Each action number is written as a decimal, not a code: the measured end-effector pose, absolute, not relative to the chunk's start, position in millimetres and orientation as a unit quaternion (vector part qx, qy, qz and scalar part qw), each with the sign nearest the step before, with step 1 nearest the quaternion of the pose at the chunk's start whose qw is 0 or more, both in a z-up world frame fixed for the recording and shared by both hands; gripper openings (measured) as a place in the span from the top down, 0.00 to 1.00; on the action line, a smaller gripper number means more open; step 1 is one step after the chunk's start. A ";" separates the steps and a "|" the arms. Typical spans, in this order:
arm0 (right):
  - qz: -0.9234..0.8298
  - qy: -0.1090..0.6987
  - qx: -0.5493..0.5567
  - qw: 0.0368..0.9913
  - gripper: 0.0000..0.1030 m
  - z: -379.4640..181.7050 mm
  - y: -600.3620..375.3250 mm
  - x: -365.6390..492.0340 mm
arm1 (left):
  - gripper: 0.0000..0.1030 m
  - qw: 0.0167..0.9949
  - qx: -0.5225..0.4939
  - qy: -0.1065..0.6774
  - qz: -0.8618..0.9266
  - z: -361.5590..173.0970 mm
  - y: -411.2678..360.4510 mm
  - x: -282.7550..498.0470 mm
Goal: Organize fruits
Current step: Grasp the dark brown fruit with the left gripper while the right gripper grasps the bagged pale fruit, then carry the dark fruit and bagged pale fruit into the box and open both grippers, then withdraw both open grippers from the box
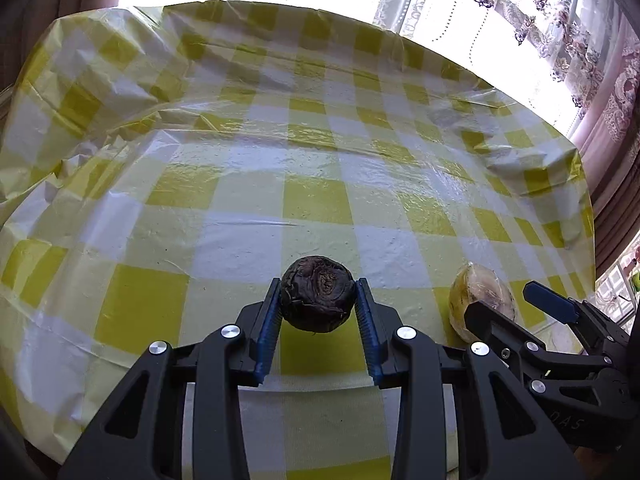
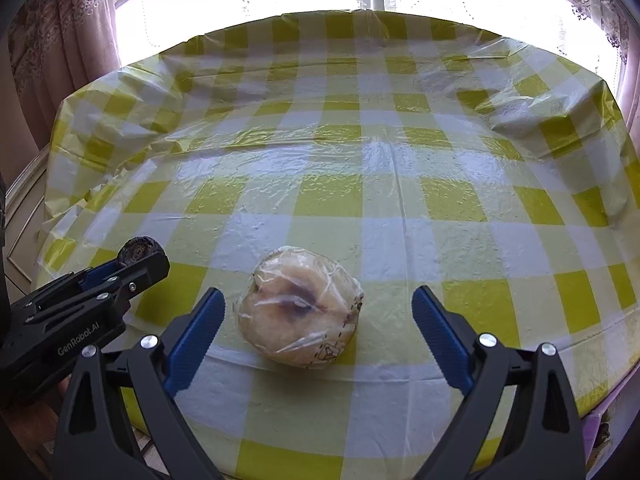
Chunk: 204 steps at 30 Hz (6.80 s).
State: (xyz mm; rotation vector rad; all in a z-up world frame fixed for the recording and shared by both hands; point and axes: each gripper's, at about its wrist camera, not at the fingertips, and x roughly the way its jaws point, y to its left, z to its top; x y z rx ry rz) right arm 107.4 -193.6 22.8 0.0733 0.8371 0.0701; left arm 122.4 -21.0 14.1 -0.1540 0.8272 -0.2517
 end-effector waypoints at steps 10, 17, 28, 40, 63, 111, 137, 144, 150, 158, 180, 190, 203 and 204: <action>0.027 0.421 0.025 0.906 0.32 8.9 -182.9 121.2 | 0.68 0.905 -0.077 0.398 -0.128 11.5 -19.5 119.7; 0.030 0.418 0.025 0.908 0.38 6.9 -182.8 115.0 | 0.68 0.906 -0.075 0.396 -0.129 11.5 -20.3 117.5; 0.025 0.412 0.033 0.910 0.38 17.1 -192.1 100.5 | 0.68 0.912 -0.057 0.384 -0.130 30.3 -24.5 105.9; 0.016 0.404 0.040 0.914 0.38 34.5 -211.2 70.8 | 0.68 0.914 -0.045 0.375 -0.145 45.7 -39.1 85.6; -0.014 0.386 0.029 0.922 0.38 61.8 -263.0 -0.4 | 0.68 0.919 -0.009 0.352 -0.179 72.2 -81.7 42.3; -0.296 0.421 0.109 0.850 0.38 8.3 -560.6 -124.3 | 0.68 0.796 0.183 0.386 -0.429 27.1 -362.6 -37.8; -0.315 0.440 0.108 0.834 0.28 -8.1 -587.9 -106.8 | 0.67 0.714 0.278 0.450 -0.458 -34.8 -470.3 -34.8; -0.319 0.437 0.110 0.834 0.27 -7.2 -589.8 -110.9 | 0.48 0.722 0.273 0.446 -0.454 -30.7 -468.3 -34.7; -0.324 0.432 0.105 0.835 0.23 -6.1 -586.1 -112.9 | 0.42 0.726 0.267 0.442 -0.454 -27.5 -462.3 -35.3; -0.327 0.426 0.104 0.837 0.23 -2.7 -585.4 -117.5 | 0.36 0.730 0.261 0.437 -0.455 -20.9 -455.4 -39.9; -0.332 0.373 0.123 0.857 0.14 28.6 -538.1 -157.1 | 0.16 0.758 0.162 0.433 -0.461 8.1 -383.3 -56.3; -0.327 0.381 0.122 0.856 0.14 35.2 -477.4 -204.0 | 0.16 0.772 0.064 0.485 -0.406 -1.3 -303.3 -73.6; -0.333 0.391 0.123 0.849 0.14 30.7 -449.9 -235.9 | 0.13 0.784 0.010 0.467 -0.408 -1.7 -276.5 -85.5; -0.333 0.392 0.120 0.849 0.13 30.7 -449.2 -234.7 | 0.12 0.784 0.009 0.466 -0.410 -1.3 -276.4 -85.6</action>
